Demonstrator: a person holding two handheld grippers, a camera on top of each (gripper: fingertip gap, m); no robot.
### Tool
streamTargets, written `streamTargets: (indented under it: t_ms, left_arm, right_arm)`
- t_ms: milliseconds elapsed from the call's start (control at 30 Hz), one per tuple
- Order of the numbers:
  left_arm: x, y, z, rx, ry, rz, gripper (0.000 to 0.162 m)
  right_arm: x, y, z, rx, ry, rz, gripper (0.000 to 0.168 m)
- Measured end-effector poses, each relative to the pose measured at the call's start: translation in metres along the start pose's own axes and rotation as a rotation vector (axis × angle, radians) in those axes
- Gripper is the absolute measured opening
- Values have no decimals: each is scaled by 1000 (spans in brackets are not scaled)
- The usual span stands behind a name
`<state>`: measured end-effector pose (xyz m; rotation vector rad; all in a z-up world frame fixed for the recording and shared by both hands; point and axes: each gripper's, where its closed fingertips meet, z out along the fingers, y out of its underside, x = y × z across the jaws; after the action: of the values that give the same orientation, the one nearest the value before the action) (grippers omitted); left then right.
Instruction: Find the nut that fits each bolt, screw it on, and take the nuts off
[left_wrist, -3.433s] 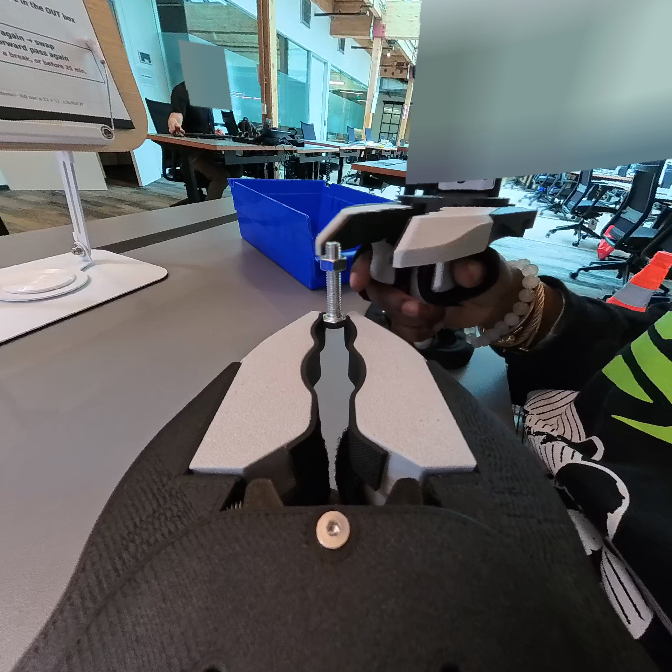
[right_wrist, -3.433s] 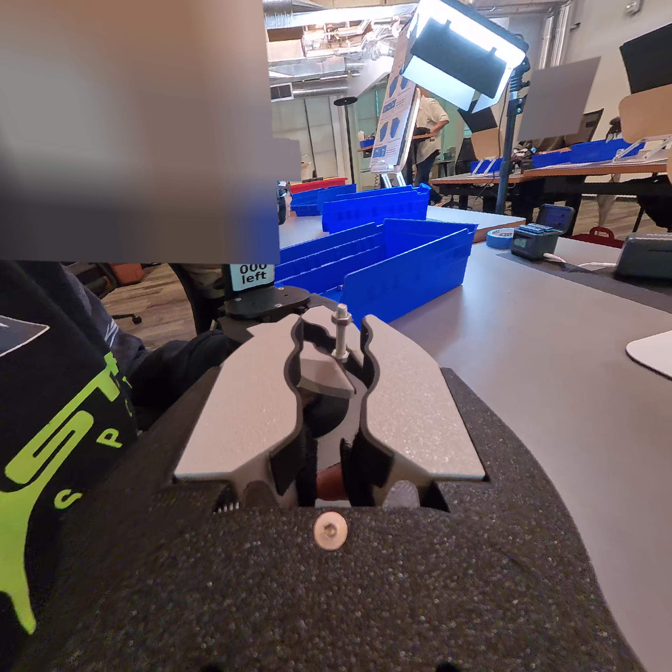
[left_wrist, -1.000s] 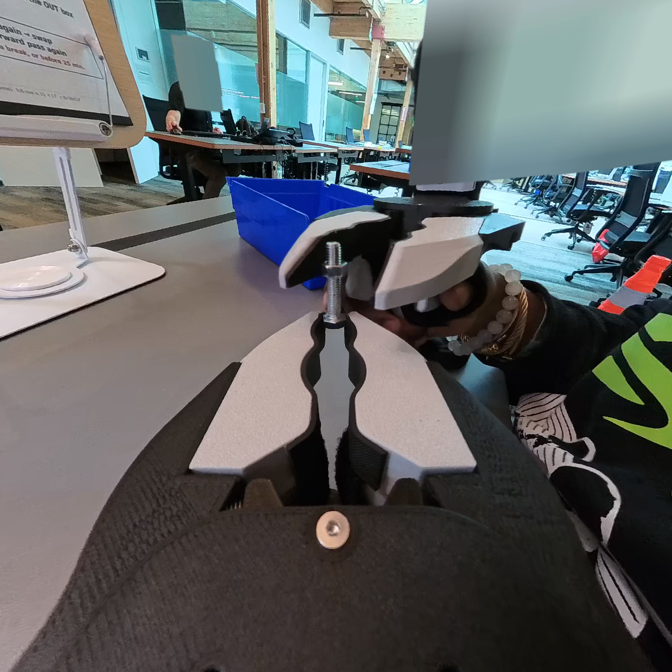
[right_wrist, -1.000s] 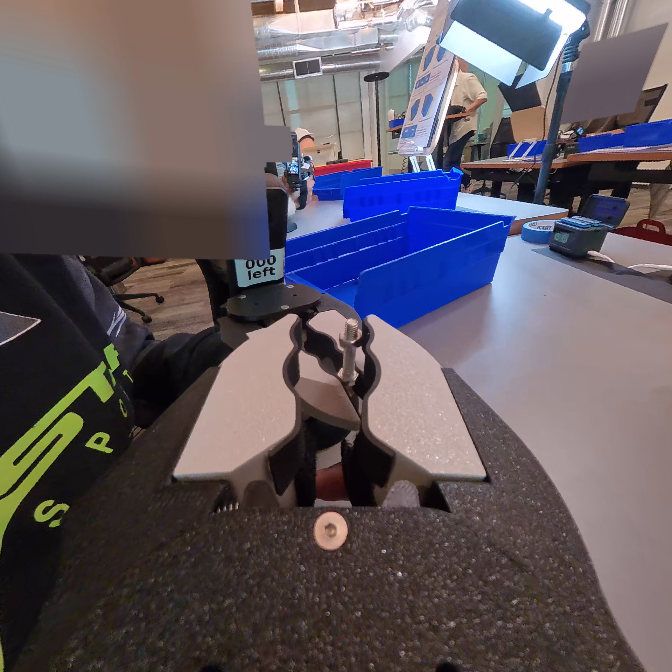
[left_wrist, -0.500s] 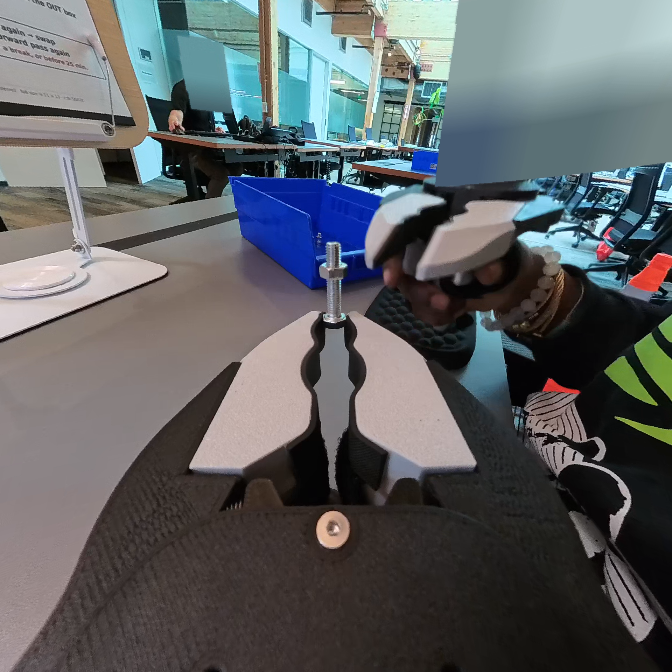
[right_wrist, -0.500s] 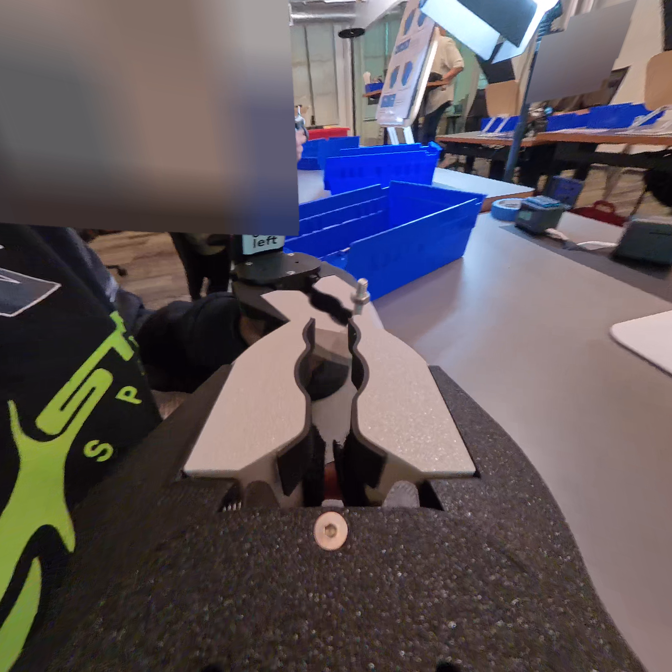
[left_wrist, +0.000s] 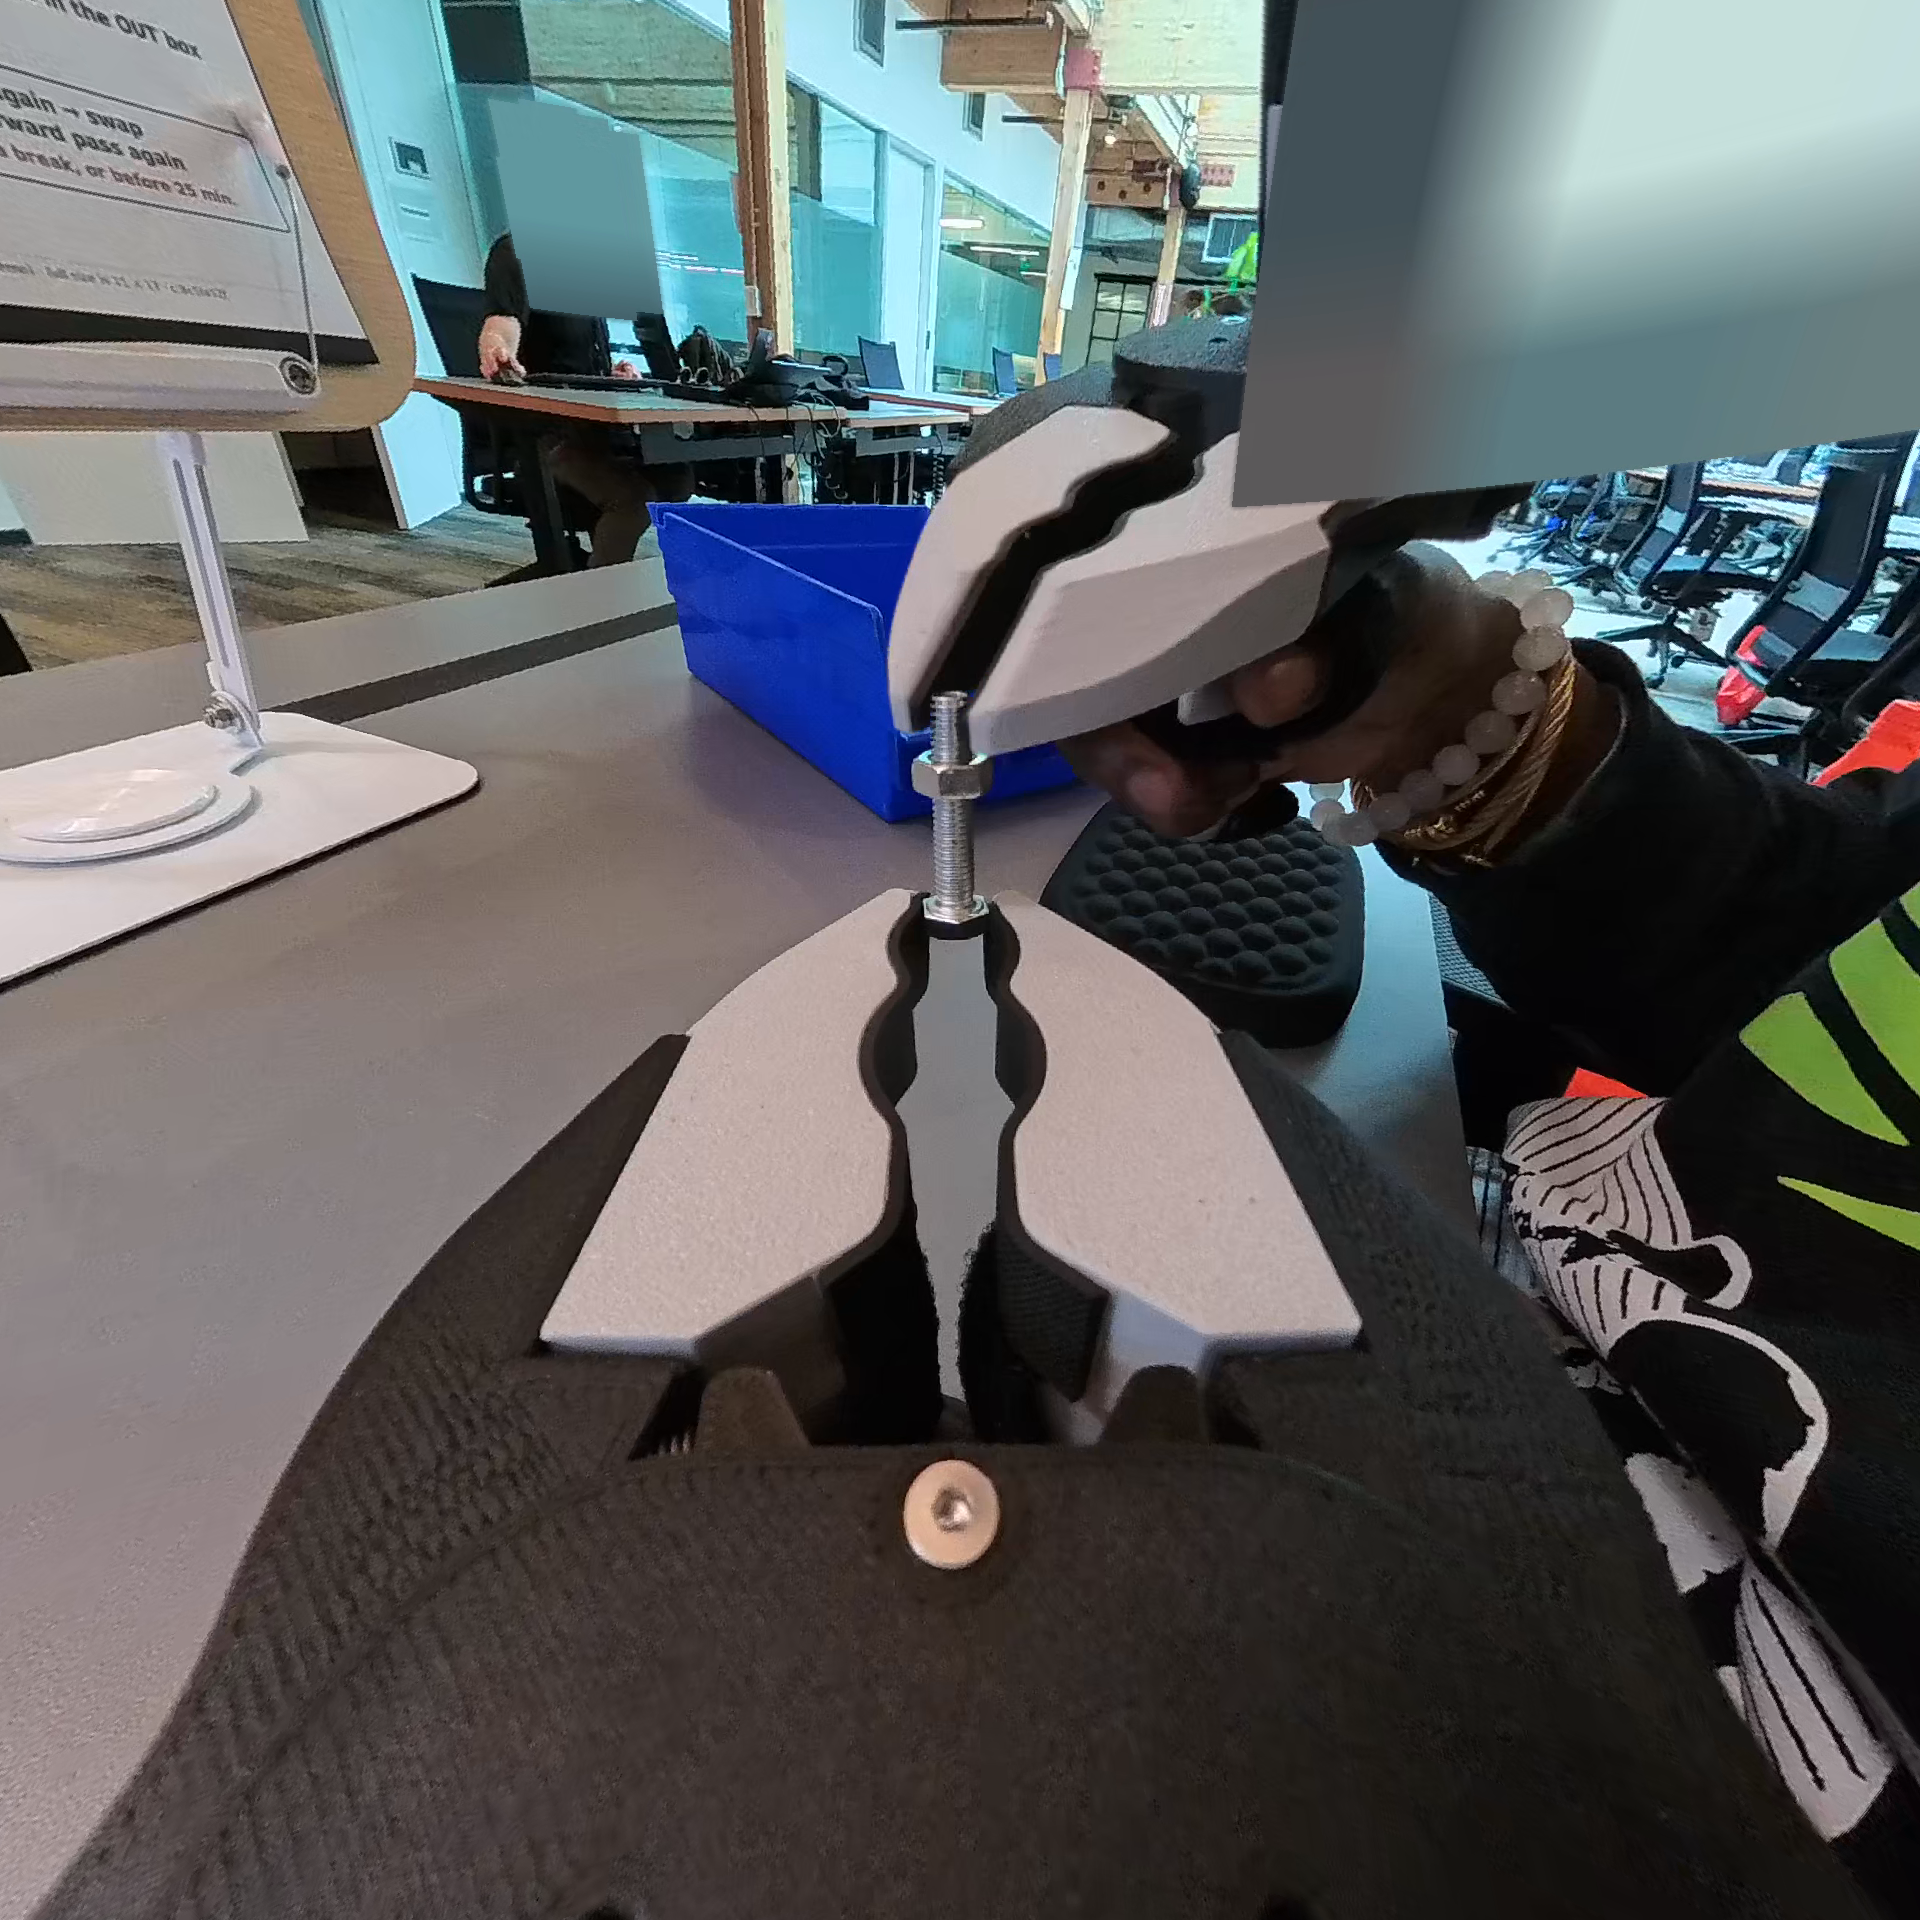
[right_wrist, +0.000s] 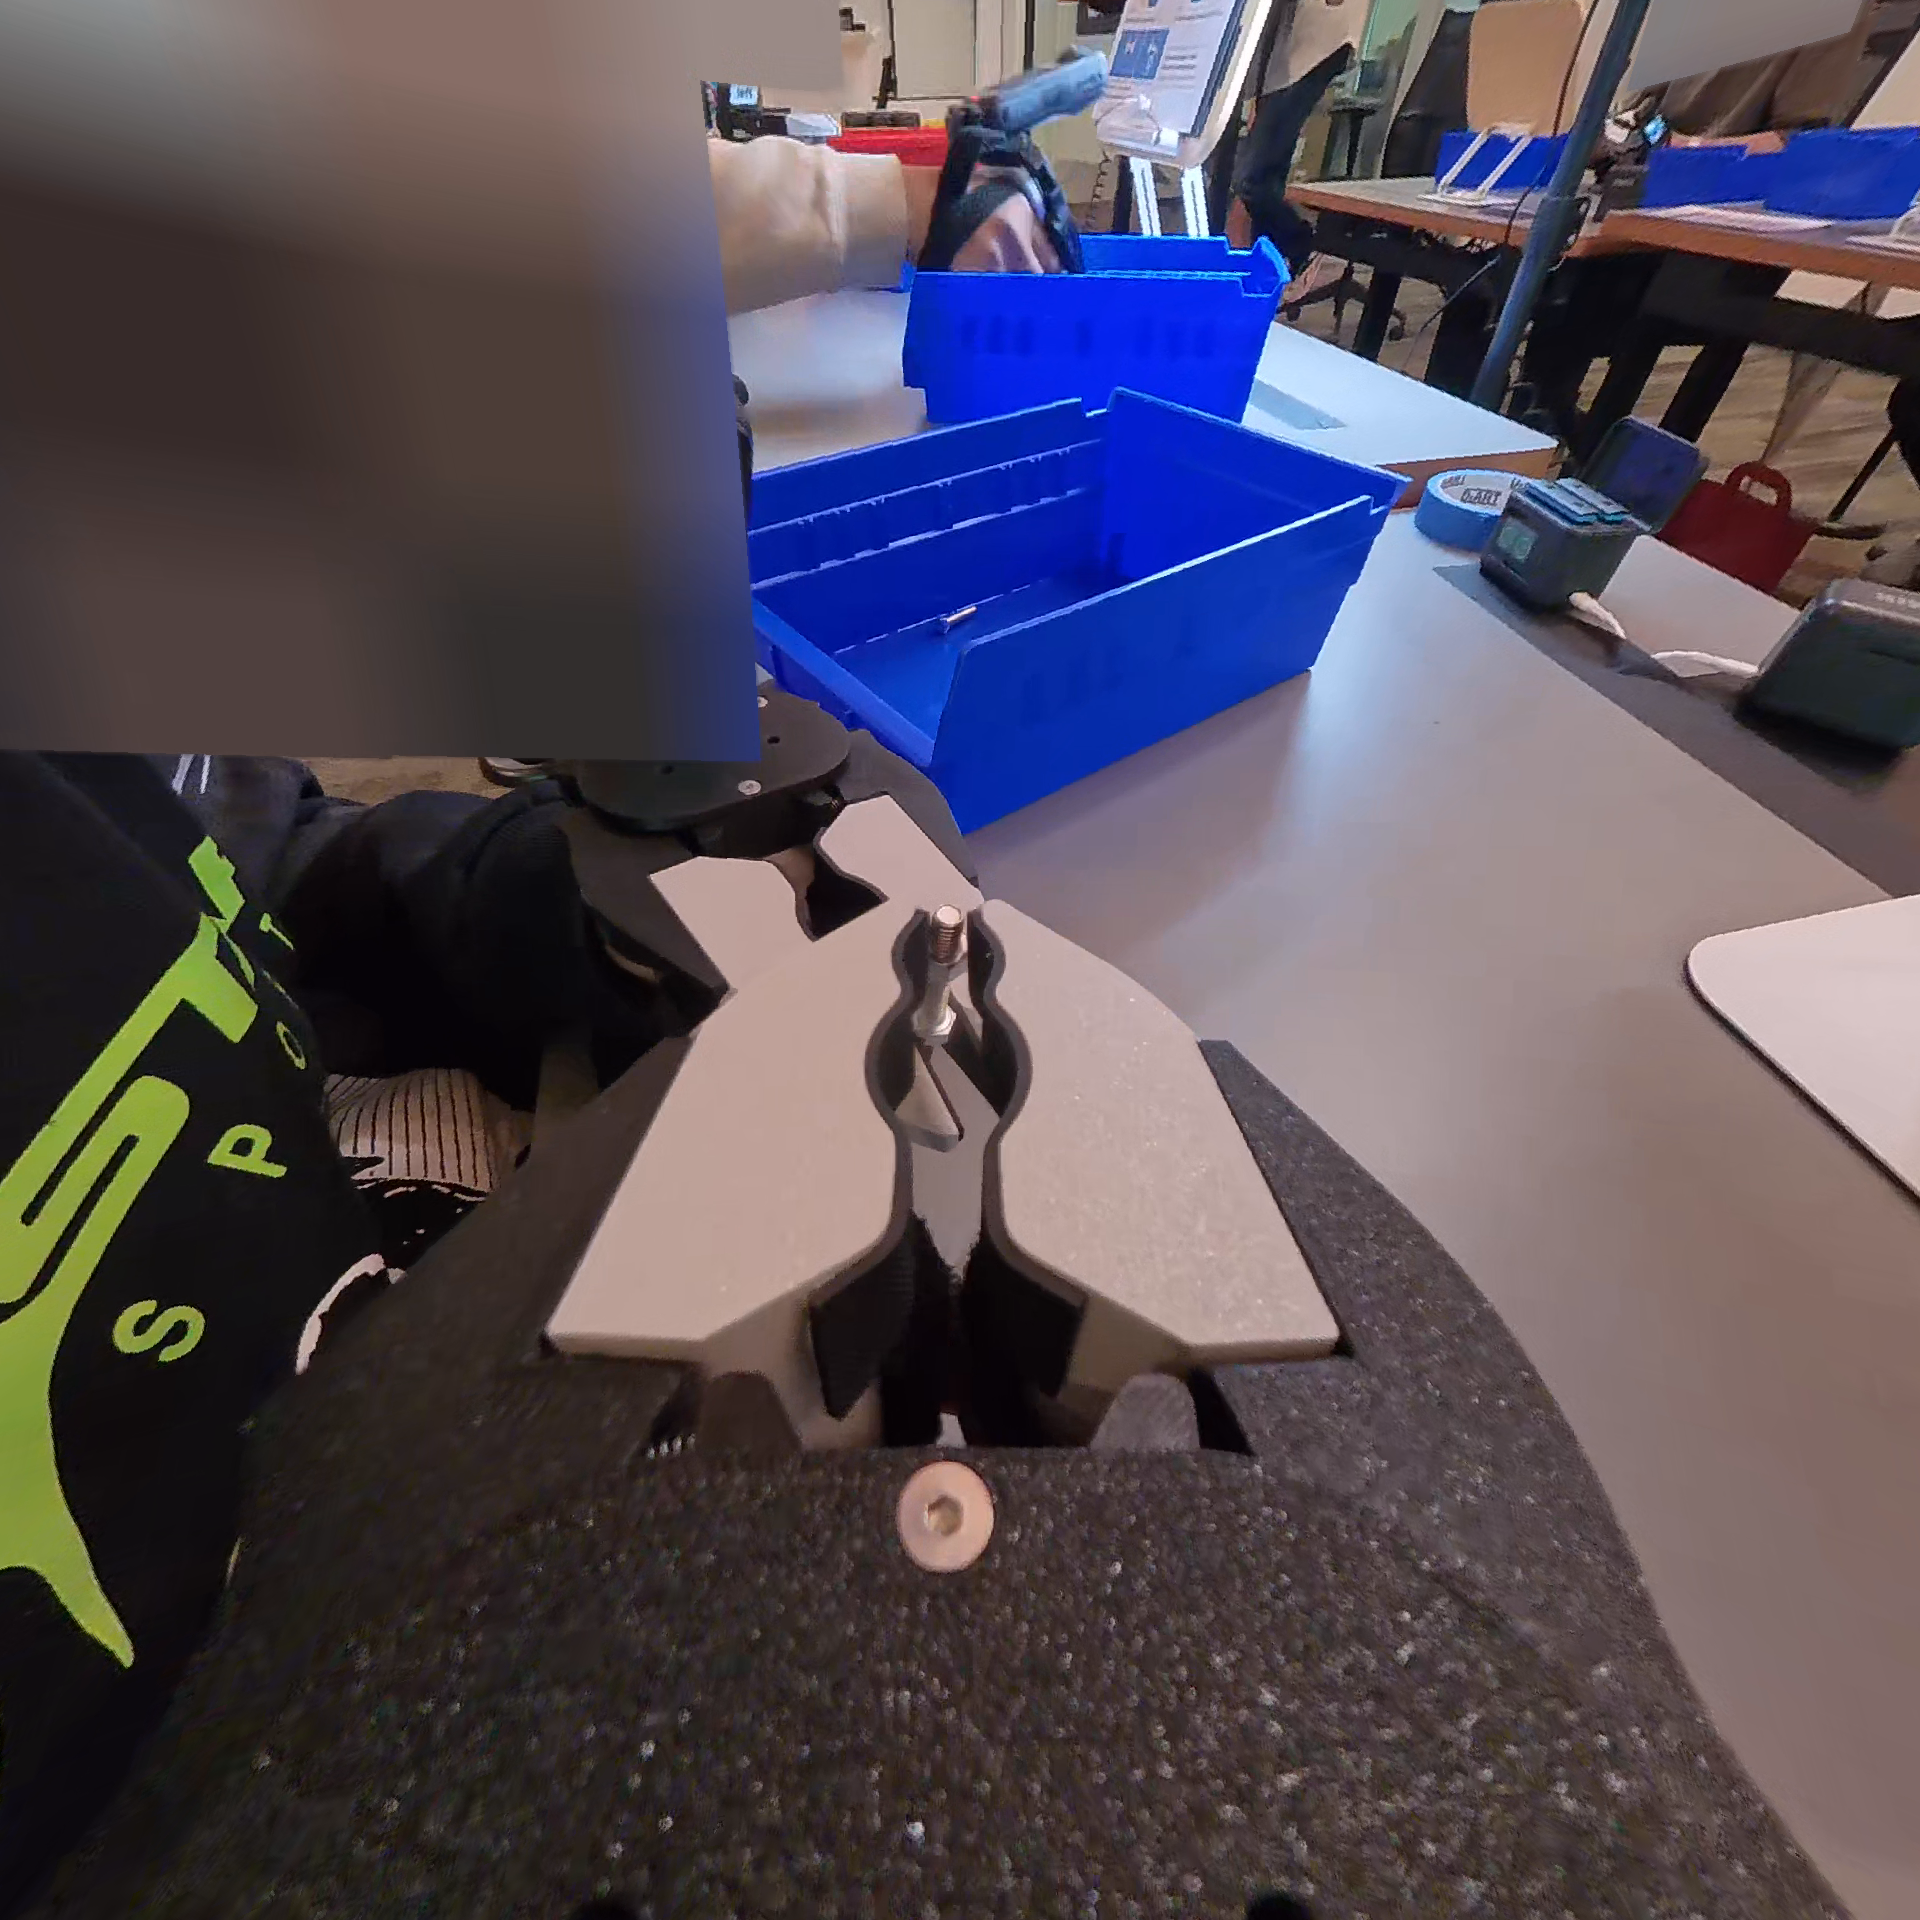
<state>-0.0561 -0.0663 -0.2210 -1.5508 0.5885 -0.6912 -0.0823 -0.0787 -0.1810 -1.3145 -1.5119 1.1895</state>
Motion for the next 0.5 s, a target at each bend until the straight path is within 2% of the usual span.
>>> streamTargets:
  t_ms: [100,200,500]
  left_arm:
    - [0,0,0,2,0,-2,10]
    - [0,0,0,3,1,-3,10]
    - [-1,0,0,3,-4,-8,10]
  right_arm:
    - [-1,-4,0,36,-12,11,11]
    - [1,-5,0,73,-29,56,27]
    - [-8,7,9,34,-84,91,26]
